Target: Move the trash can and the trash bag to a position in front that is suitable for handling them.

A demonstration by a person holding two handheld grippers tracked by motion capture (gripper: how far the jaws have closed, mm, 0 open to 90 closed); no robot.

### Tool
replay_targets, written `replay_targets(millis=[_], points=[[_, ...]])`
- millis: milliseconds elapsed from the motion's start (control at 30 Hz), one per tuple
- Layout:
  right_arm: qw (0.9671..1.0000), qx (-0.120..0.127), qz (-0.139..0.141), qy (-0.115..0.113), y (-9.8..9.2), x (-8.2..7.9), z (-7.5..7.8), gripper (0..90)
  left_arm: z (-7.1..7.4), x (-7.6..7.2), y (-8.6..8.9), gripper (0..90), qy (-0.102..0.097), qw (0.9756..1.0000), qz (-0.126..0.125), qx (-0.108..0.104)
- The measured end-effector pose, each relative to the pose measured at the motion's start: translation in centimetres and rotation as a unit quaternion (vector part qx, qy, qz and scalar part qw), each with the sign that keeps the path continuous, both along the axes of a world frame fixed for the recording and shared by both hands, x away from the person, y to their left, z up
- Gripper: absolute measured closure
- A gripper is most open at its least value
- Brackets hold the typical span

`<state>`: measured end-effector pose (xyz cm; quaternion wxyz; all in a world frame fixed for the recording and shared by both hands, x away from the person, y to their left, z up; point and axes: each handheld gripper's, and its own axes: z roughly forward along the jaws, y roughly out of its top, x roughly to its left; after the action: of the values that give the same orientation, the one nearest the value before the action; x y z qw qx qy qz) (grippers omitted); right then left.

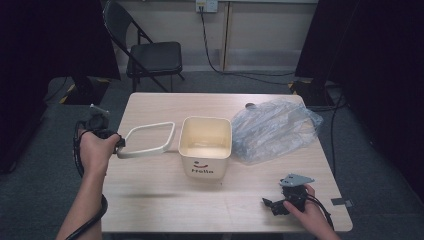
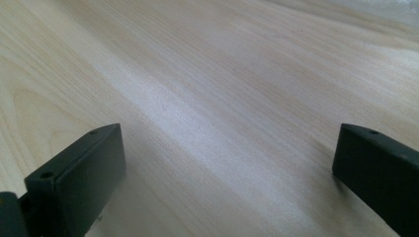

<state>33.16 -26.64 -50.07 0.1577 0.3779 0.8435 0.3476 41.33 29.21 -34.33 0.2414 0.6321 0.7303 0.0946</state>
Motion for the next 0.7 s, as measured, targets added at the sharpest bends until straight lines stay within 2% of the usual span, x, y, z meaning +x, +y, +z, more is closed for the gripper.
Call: replay_targets(millis=[267,333,533,667,700], points=[[1.0000,0.000,-0.001,0.001,0.0,0.0,0.0,0.0,-2.5,-0.1,0.2,81.7,0.017,0.9998,0.000,0.010],[1.0000,0.000,-0.001,0.001,0.0,0.0,0.0,0.0,-3.1,-0.1,0.0,81.8,0.014,0.9998,0.004,0.010],[1.0000,0.000,-0.001,0.001,0.0,0.0,0.0,0.0,-4.7,-0.2,-0.3,81.6,0.031,0.9993,-0.010,0.018],[1.0000,0.000,-0.001,0.001,0.0,0.0,0.0,0.0,-5.9,-0.3,-0.4,81.5,0.033,0.9992,-0.003,0.023],[1.0000,0.000,0.000,0.001,0.0,0.0,0.0,0.0,-6.1,-0.3,-0.3,81.5,0.038,0.9989,-0.008,0.026]])
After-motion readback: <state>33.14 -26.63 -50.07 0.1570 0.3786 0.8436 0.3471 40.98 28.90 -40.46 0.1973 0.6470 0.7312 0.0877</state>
